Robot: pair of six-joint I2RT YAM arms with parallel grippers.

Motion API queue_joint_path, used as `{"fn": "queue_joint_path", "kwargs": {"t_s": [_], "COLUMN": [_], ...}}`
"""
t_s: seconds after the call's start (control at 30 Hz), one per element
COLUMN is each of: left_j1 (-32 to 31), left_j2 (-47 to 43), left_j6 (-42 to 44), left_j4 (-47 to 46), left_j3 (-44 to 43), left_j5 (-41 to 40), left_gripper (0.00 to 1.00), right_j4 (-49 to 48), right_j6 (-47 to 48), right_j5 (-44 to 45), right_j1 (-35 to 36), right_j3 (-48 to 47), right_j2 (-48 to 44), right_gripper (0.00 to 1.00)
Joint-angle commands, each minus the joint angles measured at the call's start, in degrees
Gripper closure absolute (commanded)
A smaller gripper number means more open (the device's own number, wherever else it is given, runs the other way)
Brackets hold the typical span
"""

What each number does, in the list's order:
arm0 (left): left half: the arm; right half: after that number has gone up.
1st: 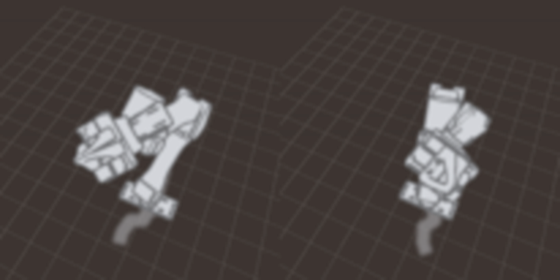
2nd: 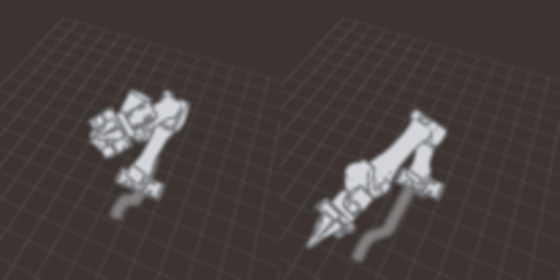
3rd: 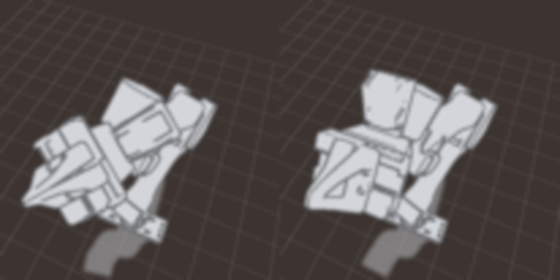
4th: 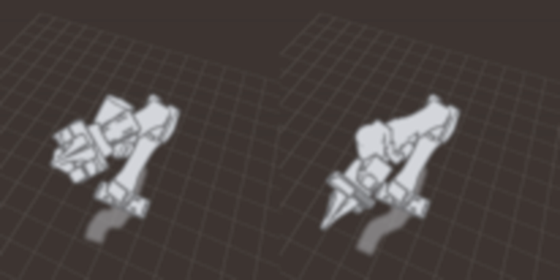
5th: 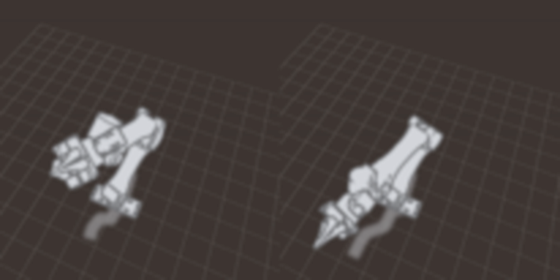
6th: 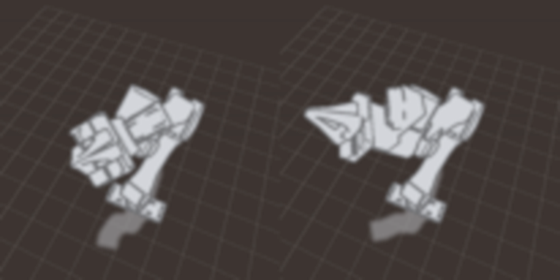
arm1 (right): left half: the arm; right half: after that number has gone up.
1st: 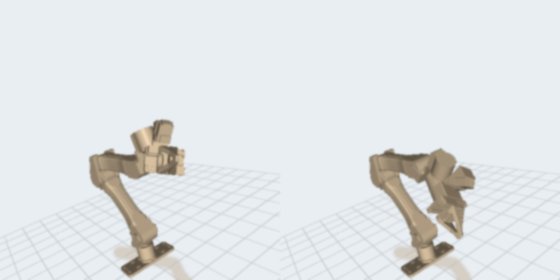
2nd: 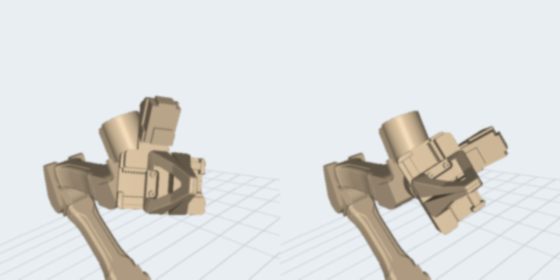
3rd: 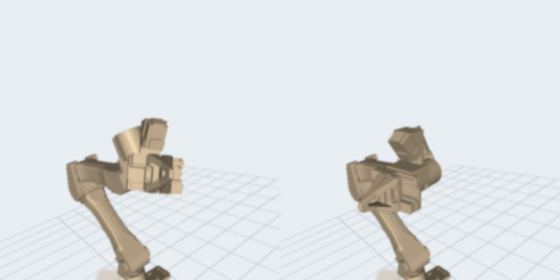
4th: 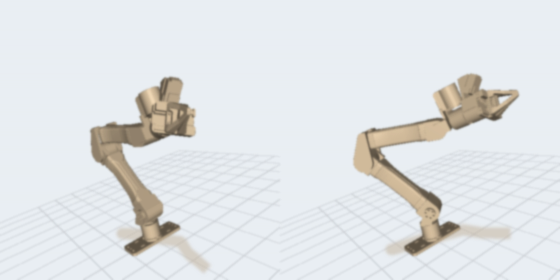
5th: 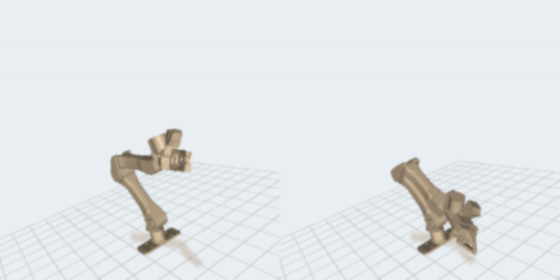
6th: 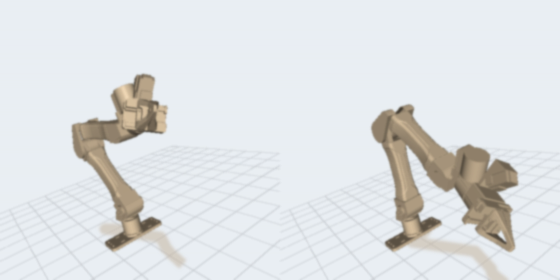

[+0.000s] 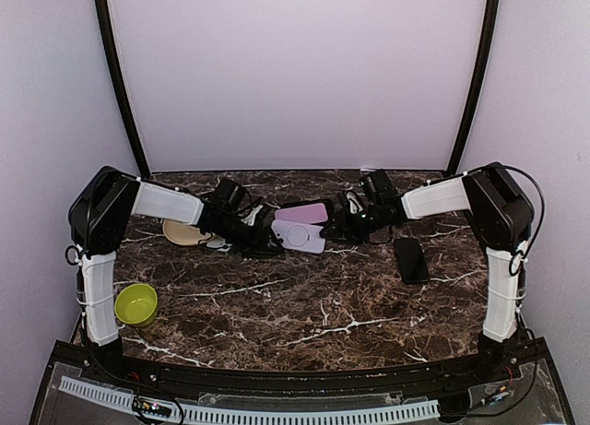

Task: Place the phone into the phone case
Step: Pick up the phone case from the phone case.

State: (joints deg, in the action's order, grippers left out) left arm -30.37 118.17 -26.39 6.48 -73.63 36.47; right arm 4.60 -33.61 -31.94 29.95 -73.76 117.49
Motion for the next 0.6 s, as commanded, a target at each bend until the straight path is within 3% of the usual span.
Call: {"fn": "queue_joint_path", "kwargs": {"t_s": [0.0, 0.27, 0.33, 0.47, 0.57], "left_j1": [0.6, 1.4, 1.6, 1.8, 1.8], "left_j2": [-1.7, -1.6, -1.6, -1.6, -2.0], "left_j6": [3.3, 3.7, 3.9, 4.6, 5.2], "left_j4": [4.3, 5.0, 5.3, 6.7, 7.8], "left_j3": [-2.0, -2.3, -2.6, -3.4, -3.9], "left_j5": [-3.9, -4.4, -4.5, -5.0, -5.3], "left_gripper": [0.47, 0.47, 0.47, 0.47, 0.47], "right_j4": [-1.9, -11.2, -13.8, -16.6, -17.1], "right_j6": [2.2, -0.1, -1.2, -2.4, -2.1], "right_j5": [0.4, -6.8, -8.6, -10.1, -10.8], "right_j1": [-0.1, -0.1, -0.1, -0.2, -0.1], "right_j3": [-2.4, -5.0, -5.0, -3.6, -2.6], "right_j2": [2.9, 7.8, 8.5, 7.8, 6.3], "right_gripper": [0.45, 0.38, 0.48, 0.83, 0.99]}}
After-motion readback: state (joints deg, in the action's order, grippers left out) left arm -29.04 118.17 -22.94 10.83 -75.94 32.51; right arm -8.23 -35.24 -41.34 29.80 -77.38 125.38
